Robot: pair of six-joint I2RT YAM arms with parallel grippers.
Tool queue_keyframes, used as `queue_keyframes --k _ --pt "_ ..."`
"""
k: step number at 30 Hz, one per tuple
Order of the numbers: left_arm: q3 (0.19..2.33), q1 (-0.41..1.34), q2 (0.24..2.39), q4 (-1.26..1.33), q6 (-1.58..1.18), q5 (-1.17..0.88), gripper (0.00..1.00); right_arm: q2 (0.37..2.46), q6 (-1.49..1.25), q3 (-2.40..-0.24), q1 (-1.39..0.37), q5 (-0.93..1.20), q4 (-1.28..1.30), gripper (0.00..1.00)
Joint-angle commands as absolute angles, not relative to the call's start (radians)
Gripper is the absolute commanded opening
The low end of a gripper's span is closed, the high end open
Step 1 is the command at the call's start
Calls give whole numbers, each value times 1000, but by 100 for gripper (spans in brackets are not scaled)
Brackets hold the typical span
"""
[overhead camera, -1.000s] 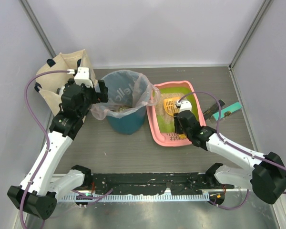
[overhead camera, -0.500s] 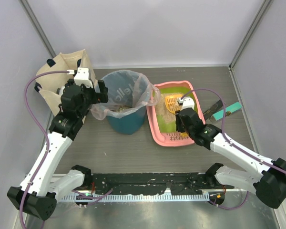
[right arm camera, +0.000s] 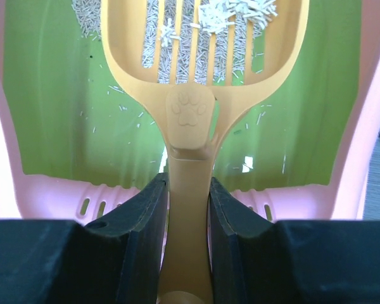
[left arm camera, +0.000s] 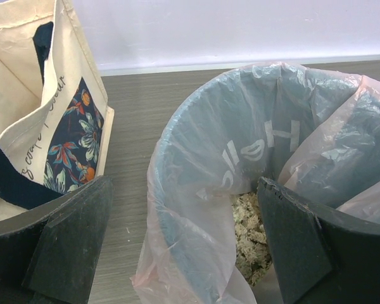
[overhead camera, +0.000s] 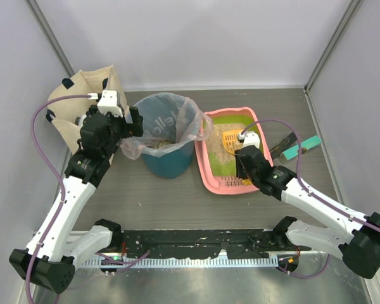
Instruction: Clean the litter box
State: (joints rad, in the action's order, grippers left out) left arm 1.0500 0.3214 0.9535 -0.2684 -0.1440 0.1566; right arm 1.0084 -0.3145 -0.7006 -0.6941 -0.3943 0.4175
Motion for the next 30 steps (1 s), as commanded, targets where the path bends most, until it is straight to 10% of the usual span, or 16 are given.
queue_keyframes --k 1,10,13,16,20,23,27,30 --pt "1054 327 934 -212 -127 164 100 971 -356 -781 -709 -450 473 1" --pt "1048 325 943 -206 -127 166 99 933 -291 -738 -745 -336 413 1" --pt "1048 325 948 -207 -124 172 100 976 -347 -788 -746 -625 532 1" --pt "1046 325 950 -204 -126 170 100 959 -291 -741 -752 -300 379 1" --pt "1049 325 957 -207 -133 158 100 1045 -434 -833 -763 -685 565 1" --pt "1045 325 953 -203 -137 149 100 1002 -368 -789 -767 -364 424 1" --pt "1049 325 946 -204 -137 152 100 1048 -459 -865 -782 -675 621 2" --pt "1045 325 936 -199 -138 150 100 1009 -368 -815 -794 -335 448 1"
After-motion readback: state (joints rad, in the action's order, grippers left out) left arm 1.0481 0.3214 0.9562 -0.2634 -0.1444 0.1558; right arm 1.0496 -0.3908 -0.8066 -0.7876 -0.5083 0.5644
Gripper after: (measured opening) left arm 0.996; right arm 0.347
